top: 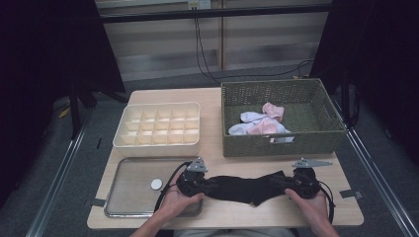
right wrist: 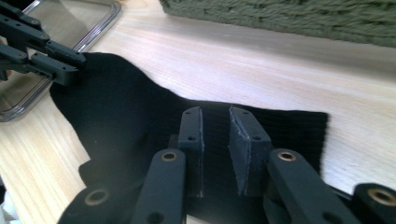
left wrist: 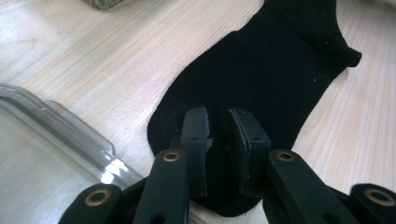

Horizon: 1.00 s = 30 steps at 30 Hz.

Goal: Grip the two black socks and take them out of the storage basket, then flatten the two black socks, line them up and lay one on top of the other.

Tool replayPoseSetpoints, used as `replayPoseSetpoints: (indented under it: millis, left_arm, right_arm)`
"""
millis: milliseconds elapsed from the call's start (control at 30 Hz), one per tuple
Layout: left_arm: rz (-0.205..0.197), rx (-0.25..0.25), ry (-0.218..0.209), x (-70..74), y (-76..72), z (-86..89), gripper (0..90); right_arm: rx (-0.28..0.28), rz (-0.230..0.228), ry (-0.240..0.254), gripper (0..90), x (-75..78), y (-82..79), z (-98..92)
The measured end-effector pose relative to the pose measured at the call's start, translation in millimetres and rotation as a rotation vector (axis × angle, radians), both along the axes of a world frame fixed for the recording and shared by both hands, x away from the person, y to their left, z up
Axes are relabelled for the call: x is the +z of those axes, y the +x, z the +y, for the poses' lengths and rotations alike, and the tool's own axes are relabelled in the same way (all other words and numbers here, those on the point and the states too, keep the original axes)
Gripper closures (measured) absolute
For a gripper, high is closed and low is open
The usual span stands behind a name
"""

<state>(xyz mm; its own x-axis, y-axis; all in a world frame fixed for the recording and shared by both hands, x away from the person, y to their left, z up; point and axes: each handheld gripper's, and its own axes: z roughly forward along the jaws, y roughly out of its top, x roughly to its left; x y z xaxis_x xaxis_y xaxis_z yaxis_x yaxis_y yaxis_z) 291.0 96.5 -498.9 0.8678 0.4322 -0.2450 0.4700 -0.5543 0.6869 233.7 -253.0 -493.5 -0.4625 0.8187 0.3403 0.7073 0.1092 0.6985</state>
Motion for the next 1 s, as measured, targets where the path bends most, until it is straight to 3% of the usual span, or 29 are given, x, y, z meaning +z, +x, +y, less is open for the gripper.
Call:
replayPoseSetpoints:
  millis: [133,200,367,567,733,867,1000]
  left_arm:
    - [0.027,0.002,-0.017,-0.9,-1.7,-4.5,74.3]
    - [0.003,0.008,-0.015,-1.1,-4.1,-7.9,74.4]
    - [0.005,0.004,-0.016,0.9,-5.1,-8.3,69.4]
    - [0.001,0.028,-0.054,8.0,-2.8,-0.1,56.3]
    - [-0.016,0.061,-0.056,17.0,-3.5,10.4,46.9]
    - [-0.021,0.064,-0.077,23.5,-6.1,21.9,44.2]
    - [-0.032,0.064,-0.064,27.4,-10.0,31.6,41.4]
  right_arm:
    - [0.01,0.004,0.007,74.1,-0.5,0.8,-1.1]
    - [0.017,0.005,0.007,73.6,-0.8,0.3,-0.6]
    - [0.039,-0.004,0.013,72.5,-0.9,1.1,2.4]
    - [0.042,-0.031,0.047,69.5,3.0,3.0,2.8]
    - [0.06,-0.038,0.06,62.5,7.6,8.2,6.7]
    - [0.069,-0.046,0.067,55.4,11.1,14.7,12.6]
    - [0.088,-0.048,0.057,49.3,14.9,17.1,19.3]
